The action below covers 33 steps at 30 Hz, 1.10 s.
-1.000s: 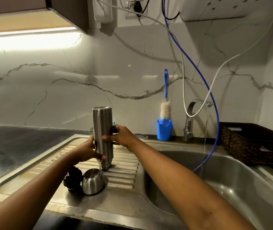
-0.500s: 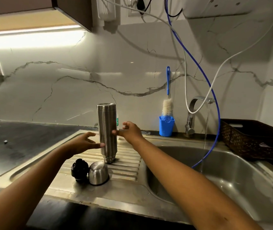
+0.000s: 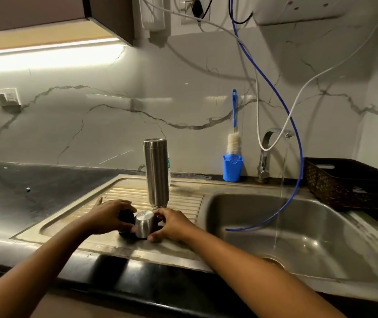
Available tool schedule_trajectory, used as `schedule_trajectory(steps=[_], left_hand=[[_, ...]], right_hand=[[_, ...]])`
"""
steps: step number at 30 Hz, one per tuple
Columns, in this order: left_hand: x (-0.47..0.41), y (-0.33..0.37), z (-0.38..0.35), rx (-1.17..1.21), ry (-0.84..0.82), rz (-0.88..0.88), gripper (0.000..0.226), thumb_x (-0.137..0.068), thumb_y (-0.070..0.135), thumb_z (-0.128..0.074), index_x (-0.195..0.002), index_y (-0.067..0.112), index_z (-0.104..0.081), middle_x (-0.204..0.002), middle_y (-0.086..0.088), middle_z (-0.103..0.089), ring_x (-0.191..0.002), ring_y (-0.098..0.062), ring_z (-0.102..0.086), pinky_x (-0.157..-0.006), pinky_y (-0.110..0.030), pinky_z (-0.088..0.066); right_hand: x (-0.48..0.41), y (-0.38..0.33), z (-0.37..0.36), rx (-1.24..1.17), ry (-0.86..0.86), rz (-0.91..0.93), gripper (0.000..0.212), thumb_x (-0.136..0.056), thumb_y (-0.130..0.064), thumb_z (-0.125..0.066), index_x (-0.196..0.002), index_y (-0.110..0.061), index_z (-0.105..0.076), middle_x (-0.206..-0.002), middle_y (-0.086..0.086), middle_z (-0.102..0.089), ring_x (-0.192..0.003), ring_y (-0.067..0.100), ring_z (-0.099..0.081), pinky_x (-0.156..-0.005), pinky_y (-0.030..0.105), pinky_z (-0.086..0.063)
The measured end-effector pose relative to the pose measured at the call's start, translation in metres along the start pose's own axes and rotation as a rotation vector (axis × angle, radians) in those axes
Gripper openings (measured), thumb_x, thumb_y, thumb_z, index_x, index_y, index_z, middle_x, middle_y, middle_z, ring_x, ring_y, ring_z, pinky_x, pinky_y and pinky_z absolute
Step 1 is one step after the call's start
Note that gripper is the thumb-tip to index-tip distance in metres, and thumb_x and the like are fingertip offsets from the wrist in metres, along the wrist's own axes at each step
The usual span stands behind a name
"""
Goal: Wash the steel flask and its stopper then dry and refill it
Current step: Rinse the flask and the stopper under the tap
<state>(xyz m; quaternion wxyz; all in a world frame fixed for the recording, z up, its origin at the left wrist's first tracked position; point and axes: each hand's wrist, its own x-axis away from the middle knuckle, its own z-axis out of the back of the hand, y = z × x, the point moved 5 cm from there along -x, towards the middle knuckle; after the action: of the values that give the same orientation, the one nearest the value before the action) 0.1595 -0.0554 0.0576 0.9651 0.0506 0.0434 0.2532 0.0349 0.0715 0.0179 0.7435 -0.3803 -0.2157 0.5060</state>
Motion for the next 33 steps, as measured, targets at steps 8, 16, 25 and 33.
schedule_trajectory(steps=[8,16,25,33], left_hand=[[-0.003,0.035,0.020,0.290,0.188,-0.087,0.032,-0.077,0.032,-0.076,-0.106,0.035,-0.063,-0.137,0.003,-0.052,-0.128,-0.017,-0.046,-0.109,-0.042,-0.034],[-0.051,0.153,0.017,0.681,0.275,-0.225,0.031,-0.082,0.019,-0.073,-0.108,0.030,-0.061,-0.101,0.011,-0.067,-0.079,0.005,-0.064,-0.074,-0.020,-0.053],[-0.167,0.320,-0.065,0.932,0.036,-0.201,0.034,-0.091,0.012,-0.059,-0.124,0.017,-0.057,-0.102,0.001,-0.063,-0.082,-0.008,-0.059,-0.064,-0.020,-0.047],[-0.216,0.367,-0.105,0.992,-0.096,-0.127,0.034,-0.092,0.016,-0.057,-0.127,0.015,-0.055,-0.106,-0.005,-0.063,-0.085,-0.015,-0.059,-0.076,-0.028,-0.049]], right_hand=[[0.004,0.002,0.023,-0.112,0.130,0.071,0.060,-0.071,-0.020,-0.081,-0.124,-0.018,-0.053,-0.120,0.000,-0.061,-0.103,0.012,-0.054,-0.082,0.019,-0.043],[0.043,0.049,0.138,-0.320,0.280,0.006,0.054,-0.076,-0.011,-0.076,-0.120,-0.029,-0.050,-0.120,-0.003,-0.054,-0.111,0.021,-0.055,-0.083,0.039,-0.055],[0.083,0.186,0.247,-0.505,0.566,-0.239,0.062,-0.076,0.007,-0.070,-0.132,-0.010,-0.047,-0.127,0.014,-0.057,-0.105,0.019,-0.054,-0.082,0.030,-0.050],[0.082,0.240,0.285,-0.499,0.642,-0.328,0.055,-0.078,0.013,-0.064,-0.129,-0.002,-0.048,-0.126,0.018,-0.056,-0.115,0.030,-0.055,-0.084,0.027,-0.047]])
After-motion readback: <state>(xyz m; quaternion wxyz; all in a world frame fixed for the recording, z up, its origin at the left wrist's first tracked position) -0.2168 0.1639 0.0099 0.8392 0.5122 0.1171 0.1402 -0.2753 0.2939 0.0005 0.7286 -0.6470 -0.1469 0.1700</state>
